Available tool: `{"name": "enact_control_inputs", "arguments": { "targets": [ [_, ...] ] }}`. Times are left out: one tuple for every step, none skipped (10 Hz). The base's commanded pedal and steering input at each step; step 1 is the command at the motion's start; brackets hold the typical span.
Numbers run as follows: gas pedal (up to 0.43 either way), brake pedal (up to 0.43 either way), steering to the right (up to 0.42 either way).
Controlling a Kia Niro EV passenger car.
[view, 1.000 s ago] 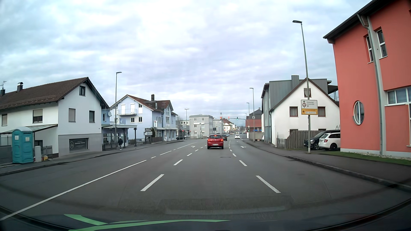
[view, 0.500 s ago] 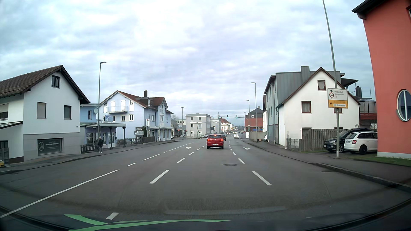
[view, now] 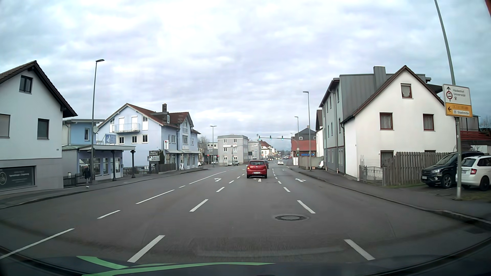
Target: Follow the waypoints while adhering to traffic rules and regulations
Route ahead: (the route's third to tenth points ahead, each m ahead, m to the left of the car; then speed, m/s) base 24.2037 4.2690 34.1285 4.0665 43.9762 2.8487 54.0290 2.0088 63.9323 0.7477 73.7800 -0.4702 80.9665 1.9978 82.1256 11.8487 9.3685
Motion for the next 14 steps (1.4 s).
{"name": "enact_control_inputs", "arguments": {
  "targets": [
    [0.000, 0.146, 0.011],
    [0.000, 0.146, 0.011],
    [0.000, 0.152, 0.011],
    [0.000, 0.146, 0.011],
    [0.000, 0.146, 0.011],
    [0.000, 0.152, 0.011],
    [0.000, 0.146, 0.011],
    [0.000, 0.152, 0.011],
    [0.000, 0.152, 0.011],
    [0.000, 0.146, 0.011],
    [0.000, 0.146, 0.011],
    [0.000, 0.140, 0.011],
    [0.000, 0.134, 0.010],
    [0.000, 0.128, 0.010]
  ]
}}
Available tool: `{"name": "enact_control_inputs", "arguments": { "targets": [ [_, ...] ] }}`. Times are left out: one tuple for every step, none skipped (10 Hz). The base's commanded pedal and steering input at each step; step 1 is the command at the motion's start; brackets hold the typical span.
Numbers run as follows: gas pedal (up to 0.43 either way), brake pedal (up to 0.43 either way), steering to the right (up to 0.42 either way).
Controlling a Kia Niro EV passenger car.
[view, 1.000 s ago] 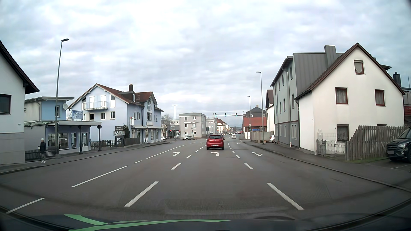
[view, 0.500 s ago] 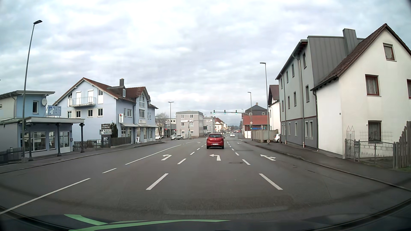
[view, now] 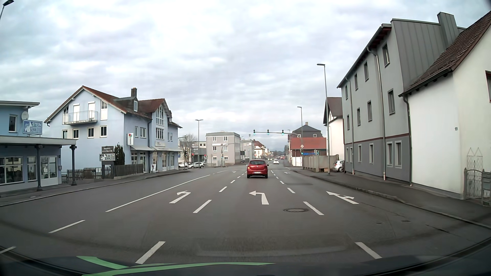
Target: Follow the waypoints while adhering to traffic rules and regulations
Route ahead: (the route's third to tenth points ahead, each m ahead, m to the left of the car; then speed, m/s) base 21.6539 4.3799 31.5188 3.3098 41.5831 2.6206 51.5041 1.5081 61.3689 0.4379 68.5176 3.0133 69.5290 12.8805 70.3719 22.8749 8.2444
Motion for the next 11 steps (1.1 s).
{"name": "enact_control_inputs", "arguments": {
  "targets": [
    [0.000, 0.110, 0.010],
    [0.000, 0.085, 0.010],
    [0.000, 0.085, 0.010],
    [0.000, 0.061, 0.010],
    [0.000, 0.024, 0.009],
    [0.000, 0.000, 0.008],
    [0.000, 0.000, 0.008],
    [0.000, 0.000, 0.007],
    [0.000, 0.000, 0.008],
    [0.000, 0.000, 0.007],
    [0.000, 0.000, 0.007]
  ]
}}
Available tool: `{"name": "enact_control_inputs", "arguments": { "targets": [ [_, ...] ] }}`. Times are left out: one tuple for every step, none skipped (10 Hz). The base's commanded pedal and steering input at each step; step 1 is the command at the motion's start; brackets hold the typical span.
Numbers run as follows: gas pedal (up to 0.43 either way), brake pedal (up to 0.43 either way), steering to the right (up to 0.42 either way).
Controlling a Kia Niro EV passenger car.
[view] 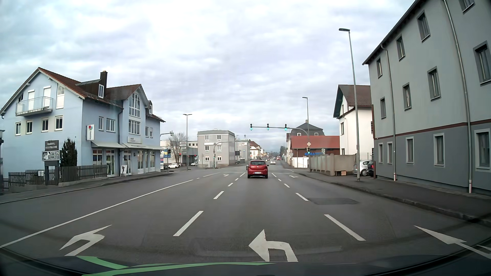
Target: Follow the waypoints while adhering to traffic rules and regulations
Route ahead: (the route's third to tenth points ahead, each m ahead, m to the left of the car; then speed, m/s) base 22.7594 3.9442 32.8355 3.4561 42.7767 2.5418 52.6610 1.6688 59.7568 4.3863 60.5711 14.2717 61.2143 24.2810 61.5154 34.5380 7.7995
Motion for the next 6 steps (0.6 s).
{"name": "enact_control_inputs", "arguments": {
  "targets": [
    [0.000, 0.000, 0.007],
    [0.000, 0.000, 0.007],
    [0.000, 0.000, 0.007],
    [0.047, 0.000, 0.008],
    [0.087, 0.000, 0.008],
    [0.087, 0.000, 0.010]
  ]
}}
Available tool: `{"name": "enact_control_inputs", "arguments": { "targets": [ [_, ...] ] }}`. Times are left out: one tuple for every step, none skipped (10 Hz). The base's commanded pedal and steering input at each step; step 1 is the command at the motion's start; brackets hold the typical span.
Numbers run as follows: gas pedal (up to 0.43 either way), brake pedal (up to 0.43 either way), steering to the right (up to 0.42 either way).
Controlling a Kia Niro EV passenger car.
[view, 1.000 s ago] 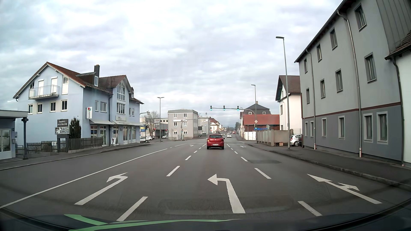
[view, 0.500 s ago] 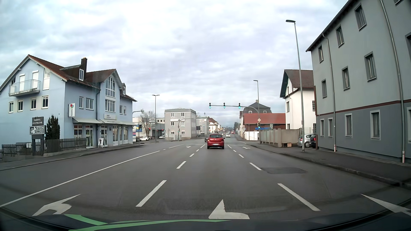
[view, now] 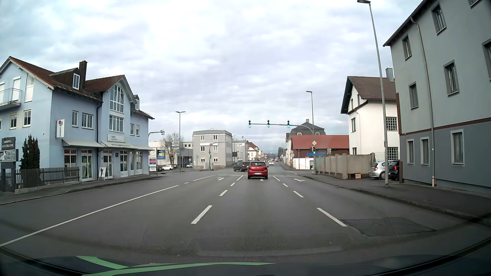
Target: Follow the waypoints while adhering to traffic rules and regulations
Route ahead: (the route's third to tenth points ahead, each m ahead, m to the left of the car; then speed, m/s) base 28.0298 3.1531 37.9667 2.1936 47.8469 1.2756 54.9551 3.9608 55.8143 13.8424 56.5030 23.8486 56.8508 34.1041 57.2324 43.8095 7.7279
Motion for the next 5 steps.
{"name": "enact_control_inputs", "arguments": {
  "targets": [
    [0.098, 0.000, 0.011],
    [0.098, 0.000, 0.011],
    [0.110, 0.000, 0.011],
    [0.110, 0.000, 0.011],
    [0.110, 0.000, 0.011]
  ]
}}
